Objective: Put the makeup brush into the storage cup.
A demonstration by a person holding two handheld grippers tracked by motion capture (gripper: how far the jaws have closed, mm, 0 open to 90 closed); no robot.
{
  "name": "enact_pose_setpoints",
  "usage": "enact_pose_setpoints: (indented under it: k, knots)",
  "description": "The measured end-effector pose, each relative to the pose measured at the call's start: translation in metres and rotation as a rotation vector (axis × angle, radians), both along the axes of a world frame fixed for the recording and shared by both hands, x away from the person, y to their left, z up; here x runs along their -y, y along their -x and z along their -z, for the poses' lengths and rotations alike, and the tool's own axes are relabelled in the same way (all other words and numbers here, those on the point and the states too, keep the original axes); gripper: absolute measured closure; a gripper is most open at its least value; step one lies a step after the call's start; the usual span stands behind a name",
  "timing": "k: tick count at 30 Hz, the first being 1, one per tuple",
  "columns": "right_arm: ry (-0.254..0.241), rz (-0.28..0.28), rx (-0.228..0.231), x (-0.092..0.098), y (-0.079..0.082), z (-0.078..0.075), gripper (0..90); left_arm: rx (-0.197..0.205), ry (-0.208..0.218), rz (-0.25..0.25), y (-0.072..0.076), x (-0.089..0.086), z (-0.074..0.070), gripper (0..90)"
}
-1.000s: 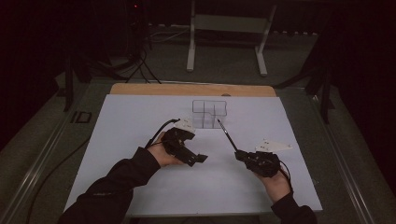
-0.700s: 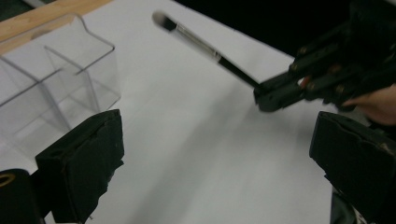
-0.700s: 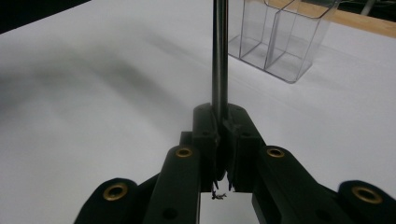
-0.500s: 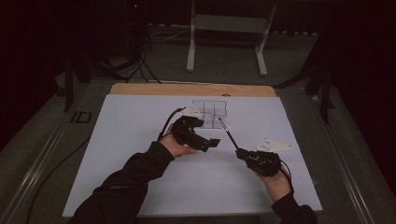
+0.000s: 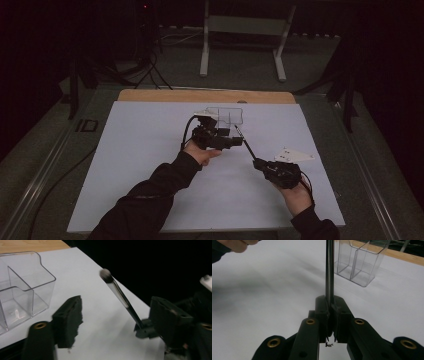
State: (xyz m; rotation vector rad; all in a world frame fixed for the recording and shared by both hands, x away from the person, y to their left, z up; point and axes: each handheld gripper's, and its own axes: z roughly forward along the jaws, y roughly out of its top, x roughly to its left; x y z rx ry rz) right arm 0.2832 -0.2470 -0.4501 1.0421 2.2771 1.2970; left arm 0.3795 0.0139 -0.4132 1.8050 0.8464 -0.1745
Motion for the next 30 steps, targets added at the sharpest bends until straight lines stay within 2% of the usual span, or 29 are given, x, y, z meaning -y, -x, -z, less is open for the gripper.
enact_pose_setpoints:
  k: [1, 2, 3, 5, 6, 11, 18, 21, 23, 26, 27, 29, 30]
  knots:
    - [0.000, 0.000, 0.000, 0.000, 0.000, 0.000, 83.7, 0.000, 0.000, 0.000, 0.000, 0.000, 0.000, 36.3]
    - [0.001, -0.001, -0.001, 0.000, 0.000, 0.000, 83.7, -0.004, 0.021, -0.022, -0.001, 0.001, 0.002, 36.3]
    - [0.004, -0.001, 0.001, -0.001, 0.000, 0.000, 83.7, -0.012, 0.035, -0.028, -0.001, 0.002, 0.003, 44.6]
    - [0.006, -0.002, 0.001, -0.001, -0.001, 0.001, 83.7, -0.027, 0.053, -0.033, -0.002, 0.002, 0.004, 50.0]
    - [0.006, -0.002, 0.001, -0.001, -0.001, 0.001, 83.7, -0.031, 0.046, -0.039, -0.002, 0.004, 0.005, 51.4]
    - [0.007, -0.005, -0.001, -0.002, 0.000, 0.001, 83.7, -0.066, 0.078, -0.032, -0.003, 0.008, 0.012, 60.1]
    - [0.018, -0.013, -0.001, -0.003, -0.001, 0.002, 83.7, -0.090, 0.112, -0.035, -0.003, 0.011, 0.017, 68.5]
    - [0.017, -0.012, -0.003, -0.003, -0.001, 0.003, 83.7, -0.090, 0.152, -0.027, -0.003, 0.010, 0.018, 74.7]
    - [0.015, -0.012, -0.003, -0.002, -0.001, 0.003, 83.7, -0.069, 0.169, -0.022, -0.001, 0.010, 0.018, 76.1]
    - [0.014, -0.014, 0.000, -0.003, -0.001, 0.002, 83.7, -0.067, 0.185, -0.033, 0.001, 0.011, 0.016, 77.0]
    - [0.013, -0.016, -0.001, -0.003, -0.001, 0.002, 83.7, -0.082, 0.199, -0.028, 0.002, 0.011, 0.016, 78.1]
    - [0.012, -0.019, -0.003, -0.003, -0.001, 0.003, 83.7, -0.072, 0.208, -0.023, 0.003, 0.012, 0.015, 79.9]
    - [0.011, -0.020, -0.006, -0.002, -0.001, 0.003, 83.7, -0.083, 0.227, -0.012, 0.003, 0.012, 0.015, 80.7]
